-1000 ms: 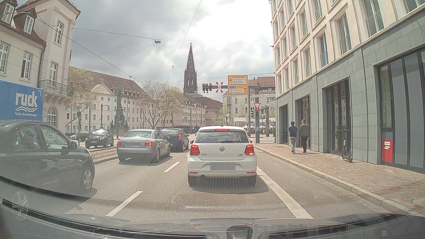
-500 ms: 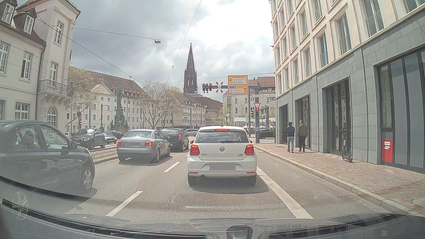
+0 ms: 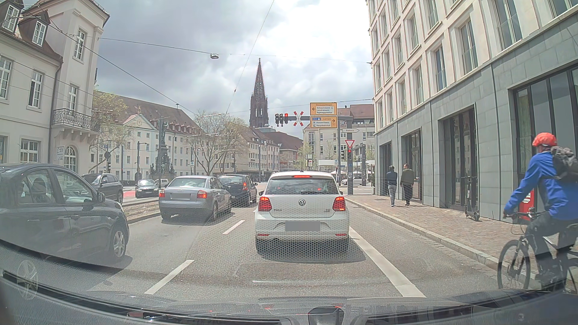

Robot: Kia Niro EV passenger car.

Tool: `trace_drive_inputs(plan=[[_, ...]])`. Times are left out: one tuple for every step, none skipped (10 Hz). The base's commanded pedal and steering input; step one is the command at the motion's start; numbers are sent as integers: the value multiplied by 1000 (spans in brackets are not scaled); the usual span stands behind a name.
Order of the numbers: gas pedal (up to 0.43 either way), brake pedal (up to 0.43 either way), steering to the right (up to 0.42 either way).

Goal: Follow the waypoints while adhering to traffic rules and regulations

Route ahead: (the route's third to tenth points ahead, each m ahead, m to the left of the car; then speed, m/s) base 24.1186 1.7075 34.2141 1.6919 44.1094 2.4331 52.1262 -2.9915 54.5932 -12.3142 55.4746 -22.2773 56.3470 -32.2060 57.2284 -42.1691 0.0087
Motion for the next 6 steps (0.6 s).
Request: trace_drive_inputs(plan=[[0, 232, -4], [0, 232, -4], [0, 232, -3], [0, 232, -4], [0, 232, -4], [0, 232, -4]])
